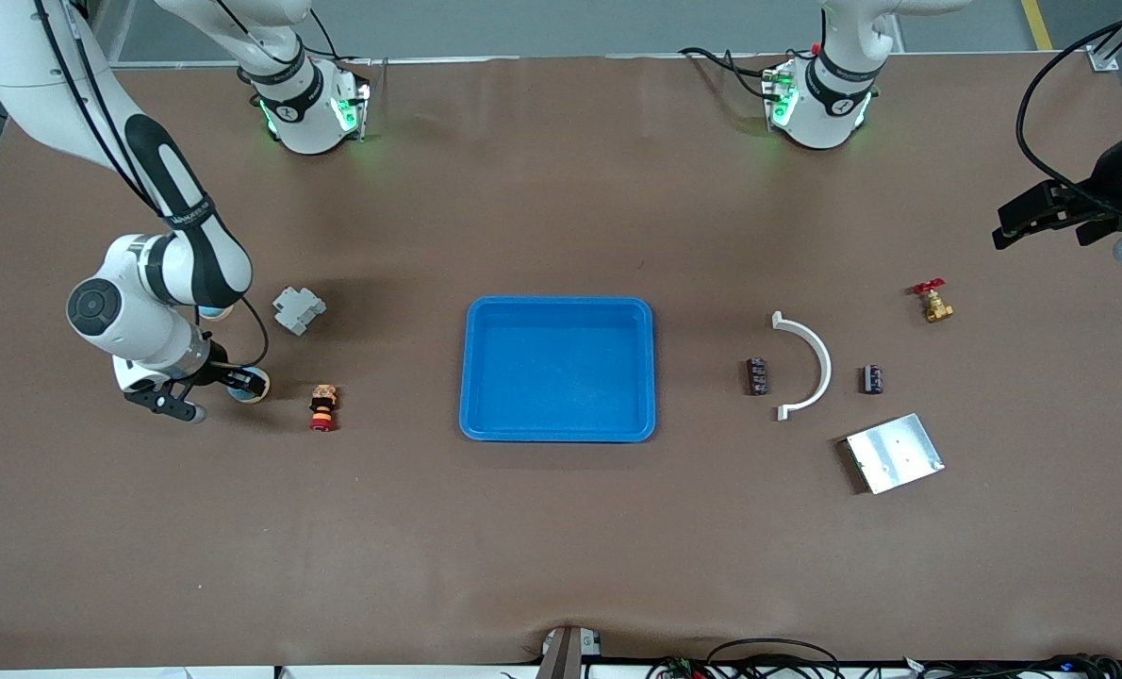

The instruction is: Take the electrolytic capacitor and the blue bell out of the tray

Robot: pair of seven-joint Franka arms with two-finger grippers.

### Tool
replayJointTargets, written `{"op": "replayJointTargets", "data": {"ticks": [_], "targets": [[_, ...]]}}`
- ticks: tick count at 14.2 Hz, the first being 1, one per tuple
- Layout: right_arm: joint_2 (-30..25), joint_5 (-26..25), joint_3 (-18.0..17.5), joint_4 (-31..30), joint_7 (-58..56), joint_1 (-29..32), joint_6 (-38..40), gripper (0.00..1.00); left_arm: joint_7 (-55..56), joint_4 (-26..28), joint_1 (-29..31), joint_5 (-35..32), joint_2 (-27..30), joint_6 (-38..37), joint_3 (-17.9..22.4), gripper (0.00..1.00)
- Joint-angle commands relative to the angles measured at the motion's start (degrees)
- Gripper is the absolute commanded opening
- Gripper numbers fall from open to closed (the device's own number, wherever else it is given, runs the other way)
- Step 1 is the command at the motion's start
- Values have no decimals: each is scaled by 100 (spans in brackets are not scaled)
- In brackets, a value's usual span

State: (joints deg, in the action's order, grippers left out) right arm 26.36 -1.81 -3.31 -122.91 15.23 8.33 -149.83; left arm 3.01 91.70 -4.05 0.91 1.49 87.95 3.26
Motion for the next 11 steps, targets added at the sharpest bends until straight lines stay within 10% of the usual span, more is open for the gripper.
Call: {"op": "replayJointTargets", "data": {"ticks": [1, 8, 10, 11], "targets": [[114, 128, -99, 92, -126, 133, -20, 0, -55, -55, 27, -65, -17, 46, -10, 100], [141, 399, -99, 136, -117, 142, -3, 0, -55, -47, -8, -65, 27, 152, -10, 100], [141, 664, -99, 171, -135, 125, 15, 51, -55, -47, -17, -65, 27, 257, -10, 100], [141, 673, -99, 171, -135, 125, 6, 100, 6, -55, -34, -82, 35, 266, -10, 100]]}}
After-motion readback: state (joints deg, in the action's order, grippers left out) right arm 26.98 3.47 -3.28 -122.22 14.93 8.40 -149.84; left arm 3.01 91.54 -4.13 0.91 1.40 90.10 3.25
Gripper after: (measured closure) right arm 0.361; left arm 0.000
